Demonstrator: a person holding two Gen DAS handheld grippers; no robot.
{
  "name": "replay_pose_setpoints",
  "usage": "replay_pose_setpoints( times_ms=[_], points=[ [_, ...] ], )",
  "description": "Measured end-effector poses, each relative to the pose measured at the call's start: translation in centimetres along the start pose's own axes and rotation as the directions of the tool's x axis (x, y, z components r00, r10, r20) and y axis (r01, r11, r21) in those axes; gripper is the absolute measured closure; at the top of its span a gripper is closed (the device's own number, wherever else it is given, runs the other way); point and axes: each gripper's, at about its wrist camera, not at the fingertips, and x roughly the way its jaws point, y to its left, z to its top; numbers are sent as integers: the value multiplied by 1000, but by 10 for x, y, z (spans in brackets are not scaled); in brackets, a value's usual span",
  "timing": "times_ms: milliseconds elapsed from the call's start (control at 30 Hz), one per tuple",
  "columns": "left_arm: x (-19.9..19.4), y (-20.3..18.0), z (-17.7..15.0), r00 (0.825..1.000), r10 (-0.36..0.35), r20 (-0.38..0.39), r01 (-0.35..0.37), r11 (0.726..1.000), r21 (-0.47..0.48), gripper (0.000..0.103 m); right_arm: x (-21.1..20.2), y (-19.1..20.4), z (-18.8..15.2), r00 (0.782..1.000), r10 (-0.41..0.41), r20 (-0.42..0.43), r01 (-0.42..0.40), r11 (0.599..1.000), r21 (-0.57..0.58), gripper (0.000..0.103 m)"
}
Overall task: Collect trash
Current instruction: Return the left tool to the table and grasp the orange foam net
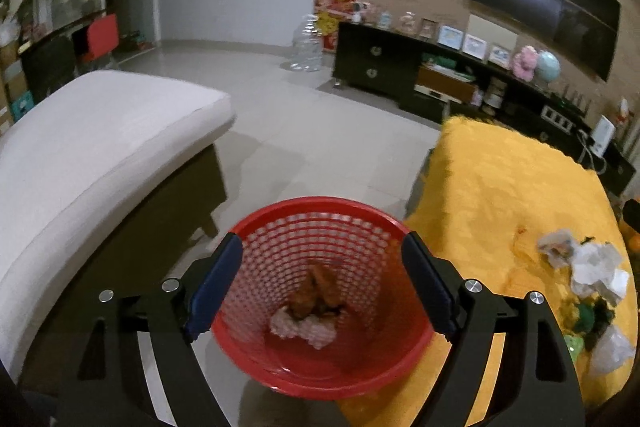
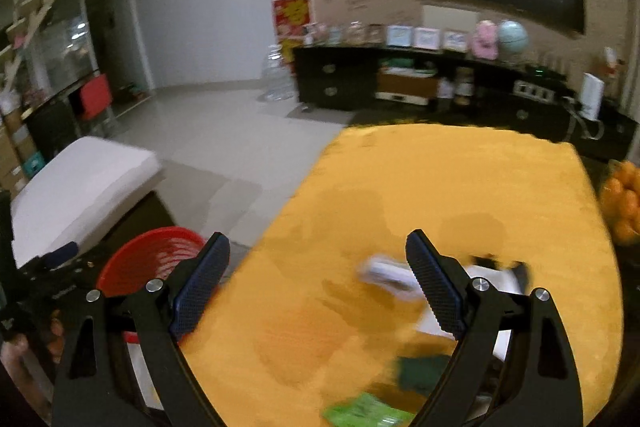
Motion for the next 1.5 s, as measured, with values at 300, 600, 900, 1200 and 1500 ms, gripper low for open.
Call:
replay_pose_setpoints(
  times_ms=[300,600,900,1200,1500],
  points=[
    [1,-74,-15,993,-111,-30,114,984,136,24,-24,-55,-45,995,-90,-51,95,991,93,16],
    [25,-149,-44,967,-217,-133,246,930,275,24,-37,-83,-63,992,-112,-60,120,979,165,16],
    [59,-194,-67,927,-268,-262,345,884,315,24,-42,-88,-67,994,-89,-68,100,978,182,16],
    [79,-209,-79,923,-255,-289,350,870,347,56,-40,-91,-69,993,-85,-77,98,977,188,16],
    [67,-189,-69,922,-280,-268,358,879,314,83,-35,-70,-83,992,-65,-104,78,989,123,16]
  ],
)
